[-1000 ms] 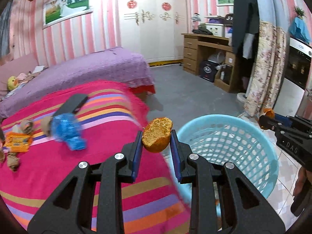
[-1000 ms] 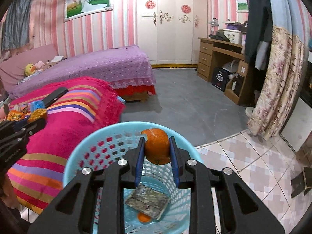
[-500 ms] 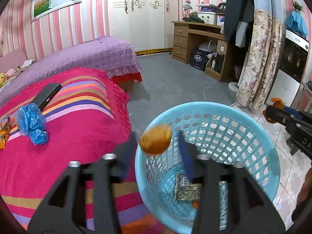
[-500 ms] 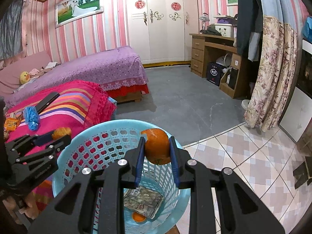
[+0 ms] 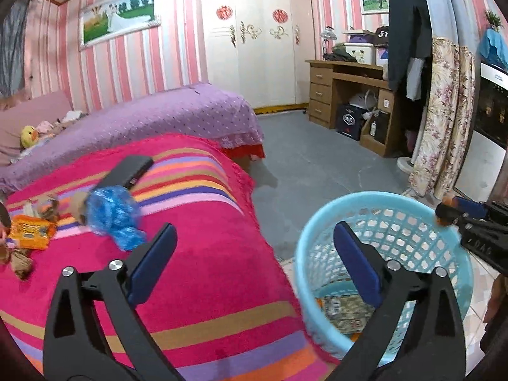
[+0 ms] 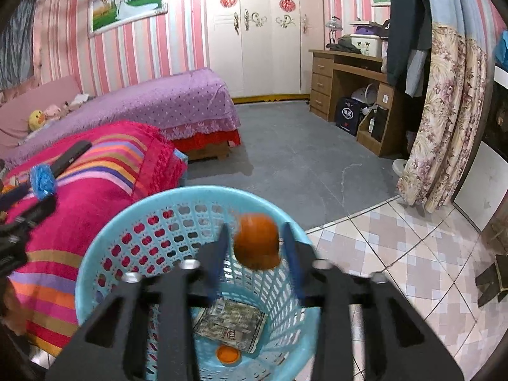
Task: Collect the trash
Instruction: 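Carry the peel and orange over the blue basket and open both tools, then move both open tools back over the bed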
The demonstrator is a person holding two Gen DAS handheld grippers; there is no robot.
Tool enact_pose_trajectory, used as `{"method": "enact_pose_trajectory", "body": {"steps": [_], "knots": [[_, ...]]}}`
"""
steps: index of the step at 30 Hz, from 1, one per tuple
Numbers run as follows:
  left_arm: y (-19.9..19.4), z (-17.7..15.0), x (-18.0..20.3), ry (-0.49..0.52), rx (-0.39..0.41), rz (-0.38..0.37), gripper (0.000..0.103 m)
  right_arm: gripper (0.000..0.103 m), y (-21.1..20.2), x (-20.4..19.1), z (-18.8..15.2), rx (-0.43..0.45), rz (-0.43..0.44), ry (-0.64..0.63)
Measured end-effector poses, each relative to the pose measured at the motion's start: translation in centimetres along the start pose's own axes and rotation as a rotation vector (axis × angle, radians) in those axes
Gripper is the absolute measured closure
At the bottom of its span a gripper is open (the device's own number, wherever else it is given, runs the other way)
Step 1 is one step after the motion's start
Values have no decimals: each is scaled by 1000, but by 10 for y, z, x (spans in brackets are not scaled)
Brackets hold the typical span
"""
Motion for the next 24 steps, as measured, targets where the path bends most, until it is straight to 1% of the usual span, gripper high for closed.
{"method": "enact_pose_trajectory", "body": {"steps": [1, 2, 3, 4, 5, 6, 7, 10, 12, 19, 24], "knots": [[-4, 1, -5, 2, 9, 7, 6, 39, 1, 0, 0, -1, -19, -2], [-7, 2, -9, 3, 14, 11, 6, 38, 1, 0, 0, -1, -29, -1], [-11, 3, -13, 5, 20, 17, 6, 35, 1, 0, 0, -6, -40, 9], [-14, 4, -17, 7, 26, 22, 6, 28, 0, 0, 2, -5, -49, 18], [-19, 6, -24, 9, 38, 34, 6, 24, -3, 0, 4, 4, -53, 25], [-23, 6, -31, 8, 45, 45, 6, 16, -8, -2, 7, 25, -58, 33], [-26, 7, -37, 4, 46, 51, 6, 12, -12, -4, 12, 47, -61, 39], [-36, 8, -64, -10, 47, 72, 6, 7, -23, -21, 21, 88, -57, 37], [-44, 9, -84, -19, 55, 96, 6, 6, -28, -38, 26, 102, -43, 23], [-61, 8, -167, -49, 51, 184, 6, 6, -31, -105, 34, 122, 32, -36], [-65, 5, -232, -115, 27, 234, 6, 6, -27, -153, 36, 118, 85, -74]]}}
Point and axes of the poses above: each gripper's, at about its wrist camera, not at the fingertips, and y roughly the way its jaws point, x to its right, z to its top, the point moved 6 cm from there along y, roughly the way its jaws point, and after that the axes turned 5 degrees about z, right-handed, at the moved point
